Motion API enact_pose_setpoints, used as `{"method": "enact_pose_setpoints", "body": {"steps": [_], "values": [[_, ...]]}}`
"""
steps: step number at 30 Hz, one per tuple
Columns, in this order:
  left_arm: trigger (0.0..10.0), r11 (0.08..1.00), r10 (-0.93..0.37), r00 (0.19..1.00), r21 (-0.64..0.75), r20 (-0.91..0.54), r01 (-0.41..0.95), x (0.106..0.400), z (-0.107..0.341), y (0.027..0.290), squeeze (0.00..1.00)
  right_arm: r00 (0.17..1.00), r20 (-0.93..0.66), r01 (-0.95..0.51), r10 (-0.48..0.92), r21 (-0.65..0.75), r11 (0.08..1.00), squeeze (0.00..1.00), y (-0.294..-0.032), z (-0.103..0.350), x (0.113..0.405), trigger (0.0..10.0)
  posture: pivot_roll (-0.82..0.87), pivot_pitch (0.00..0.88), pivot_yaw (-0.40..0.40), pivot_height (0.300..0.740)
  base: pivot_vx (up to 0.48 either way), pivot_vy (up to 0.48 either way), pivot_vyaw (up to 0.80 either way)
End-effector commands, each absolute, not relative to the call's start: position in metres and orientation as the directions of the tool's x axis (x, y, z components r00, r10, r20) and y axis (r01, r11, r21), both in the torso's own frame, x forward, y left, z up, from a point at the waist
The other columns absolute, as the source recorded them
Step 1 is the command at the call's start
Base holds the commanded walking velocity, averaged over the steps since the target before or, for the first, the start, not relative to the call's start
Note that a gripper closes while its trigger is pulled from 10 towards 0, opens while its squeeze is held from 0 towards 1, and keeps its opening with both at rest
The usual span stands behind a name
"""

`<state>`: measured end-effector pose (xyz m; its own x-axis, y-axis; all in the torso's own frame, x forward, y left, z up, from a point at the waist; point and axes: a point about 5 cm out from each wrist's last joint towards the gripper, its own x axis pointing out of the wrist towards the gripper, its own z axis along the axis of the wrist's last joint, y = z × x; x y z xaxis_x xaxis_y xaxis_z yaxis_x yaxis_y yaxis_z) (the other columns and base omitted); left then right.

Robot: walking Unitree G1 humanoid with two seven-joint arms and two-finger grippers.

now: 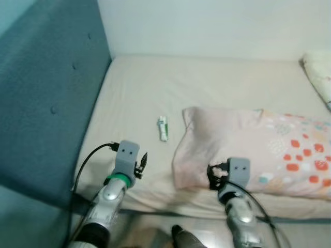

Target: Clean up the room

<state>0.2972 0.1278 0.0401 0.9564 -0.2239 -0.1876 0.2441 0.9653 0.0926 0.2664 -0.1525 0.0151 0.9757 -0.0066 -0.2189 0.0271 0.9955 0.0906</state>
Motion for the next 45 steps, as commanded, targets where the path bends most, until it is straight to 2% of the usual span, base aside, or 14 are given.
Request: {"method": "enact_pose_setpoints", "body": {"steps": [1, 12, 18, 45], "values": [[10.0, 0.969, -0.222, 0.955, 0.066, -0.196, 0.239, 0.2954, 0.0366, 0.1255, 0.0, 0.966, -0.26, 0.042, -0.018, 0.089, 0.995, 0.0, -0.1555, 0.0065, 0.2601, 10.0, 0.0, 0.128, 0.093, 0.74, 0.0, 0.0, -0.8], [10.0, 0.974, -0.209, 0.96, 0.042, -0.189, 0.221, 0.2953, 0.0379, 0.1247, 0.0, 0.968, -0.25, 0.035, -0.013, 0.085, 0.996, 0.0, -0.1563, 0.0088, 0.2624, 10.0, 0.0, 0.133, 0.085, 0.74, 0.0, 0.0, -0.8], [10.0, 0.97, -0.23, 0.954, 0.039, -0.191, 0.242, 0.2907, 0.0361, 0.1264, 0.0, 0.964, -0.264, 0.009, 0.015, 0.09, 0.996, 0.0, -0.1524, 0.0085, 0.2631, 10.0, 0.0, 0.142, 0.081, 0.74, 0.0, 0.0, 0.0], [10.0, 0.959, -0.269, 0.943, 0.034, -0.196, 0.281, 0.2874, 0.0364, 0.1217, 0.0, 0.959, -0.283, 0.038, -0.005, 0.112, 0.993, 0.0, -0.1518, 0.0036, 0.2548, 10.0, 0.0, 0.15, 0.09, 0.74, 0.0, -0.359, 0.0]]}}
